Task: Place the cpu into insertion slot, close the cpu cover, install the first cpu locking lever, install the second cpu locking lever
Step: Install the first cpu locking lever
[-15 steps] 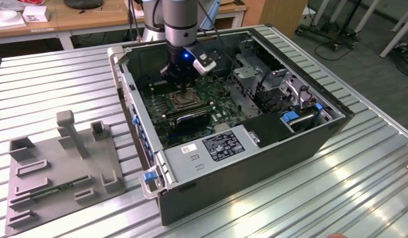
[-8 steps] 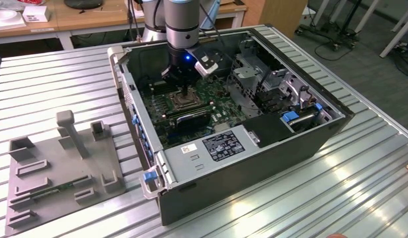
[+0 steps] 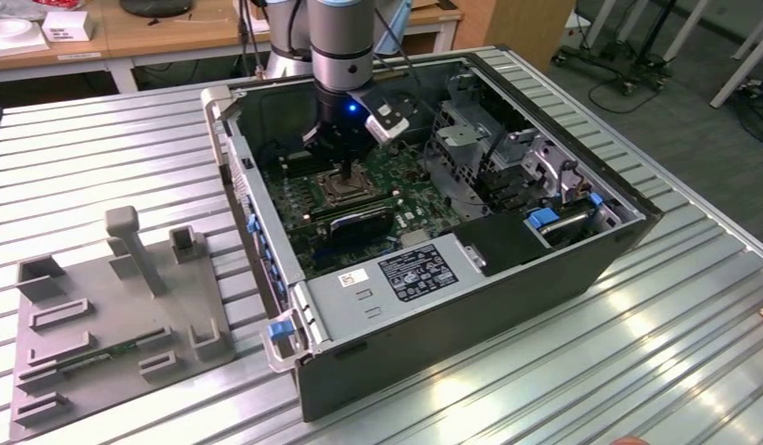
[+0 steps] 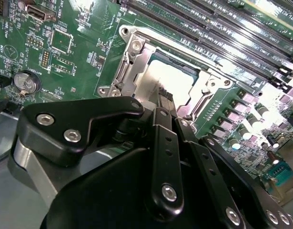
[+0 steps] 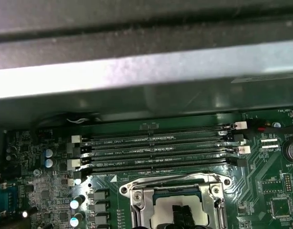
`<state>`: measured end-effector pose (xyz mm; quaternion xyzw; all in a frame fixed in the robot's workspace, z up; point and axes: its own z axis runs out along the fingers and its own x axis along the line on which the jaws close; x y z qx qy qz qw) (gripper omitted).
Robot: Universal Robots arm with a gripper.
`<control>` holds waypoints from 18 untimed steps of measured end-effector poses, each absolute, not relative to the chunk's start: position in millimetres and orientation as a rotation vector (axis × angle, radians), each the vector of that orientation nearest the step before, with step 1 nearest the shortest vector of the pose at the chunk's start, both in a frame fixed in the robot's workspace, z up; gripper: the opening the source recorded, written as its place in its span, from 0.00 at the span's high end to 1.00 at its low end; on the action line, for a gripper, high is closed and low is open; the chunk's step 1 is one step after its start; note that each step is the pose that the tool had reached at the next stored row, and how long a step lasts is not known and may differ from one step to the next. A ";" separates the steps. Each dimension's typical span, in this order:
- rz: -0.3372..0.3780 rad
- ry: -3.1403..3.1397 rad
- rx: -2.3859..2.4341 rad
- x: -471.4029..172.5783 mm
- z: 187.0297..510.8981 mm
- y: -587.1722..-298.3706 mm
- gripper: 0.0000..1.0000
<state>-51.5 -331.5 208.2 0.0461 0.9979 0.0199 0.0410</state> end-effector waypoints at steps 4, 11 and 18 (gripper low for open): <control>0.061 3.056 0.141 -50.7 208.2 -331.4 0.90; 0.061 3.056 0.141 -50.6 208.2 -331.5 0.90; 0.060 3.064 0.142 -50.6 208.3 -331.5 0.90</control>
